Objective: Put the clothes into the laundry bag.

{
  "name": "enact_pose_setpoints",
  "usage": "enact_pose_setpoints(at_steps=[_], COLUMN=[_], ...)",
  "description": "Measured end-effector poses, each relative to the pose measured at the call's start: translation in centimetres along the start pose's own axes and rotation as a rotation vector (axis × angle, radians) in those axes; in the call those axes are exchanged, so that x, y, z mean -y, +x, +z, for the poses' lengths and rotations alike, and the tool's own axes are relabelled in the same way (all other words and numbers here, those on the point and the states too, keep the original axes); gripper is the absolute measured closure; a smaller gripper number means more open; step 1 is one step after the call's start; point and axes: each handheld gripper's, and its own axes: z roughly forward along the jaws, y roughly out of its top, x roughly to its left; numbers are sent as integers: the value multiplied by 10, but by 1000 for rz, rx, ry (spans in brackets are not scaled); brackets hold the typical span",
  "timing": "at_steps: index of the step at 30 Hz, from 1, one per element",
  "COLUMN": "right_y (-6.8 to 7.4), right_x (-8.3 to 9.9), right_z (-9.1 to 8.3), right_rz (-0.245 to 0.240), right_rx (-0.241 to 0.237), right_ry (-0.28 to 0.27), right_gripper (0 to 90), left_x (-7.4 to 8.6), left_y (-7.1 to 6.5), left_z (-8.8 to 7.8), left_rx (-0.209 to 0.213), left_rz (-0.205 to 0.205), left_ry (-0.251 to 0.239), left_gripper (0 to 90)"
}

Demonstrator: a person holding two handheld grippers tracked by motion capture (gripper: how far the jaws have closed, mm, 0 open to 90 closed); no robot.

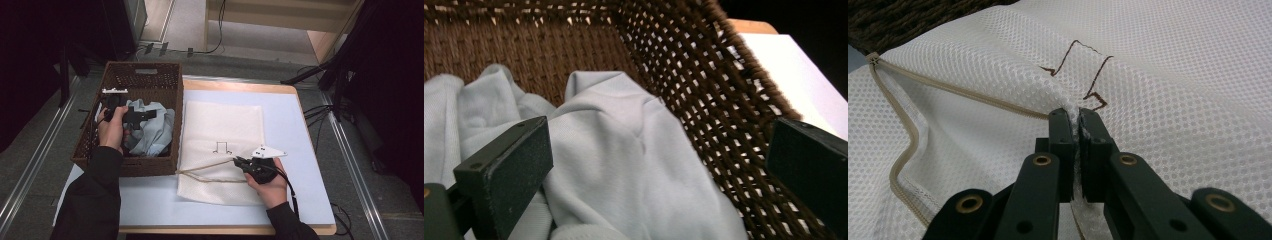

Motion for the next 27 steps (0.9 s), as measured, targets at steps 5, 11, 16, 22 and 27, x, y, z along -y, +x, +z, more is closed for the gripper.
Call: enact_pose_setpoints(at_steps=[5,11,16,22,27], right_y=[0,0,0,0,0], right_x=[0,0,0,0,0], right_z=[0,1,1,1,1], right_rz=[-1,-2,-2,-2,-4], right_rx=[-1,-1,-3,-4,-5], right_ry=[1,0,-1,5,4], right_gripper=[874,874,874,873,873], left_x=[3,6,10,12,12], left_y=[6,10,8,7,8], left_z=[9,18,30,38,39], left_rx=[-7,-53,-52,-70,-115], left_rz=[-14,-10,20,9,-26], left_ry=[26,94,169,229,235], left_gripper=[0,0,0,0,0])
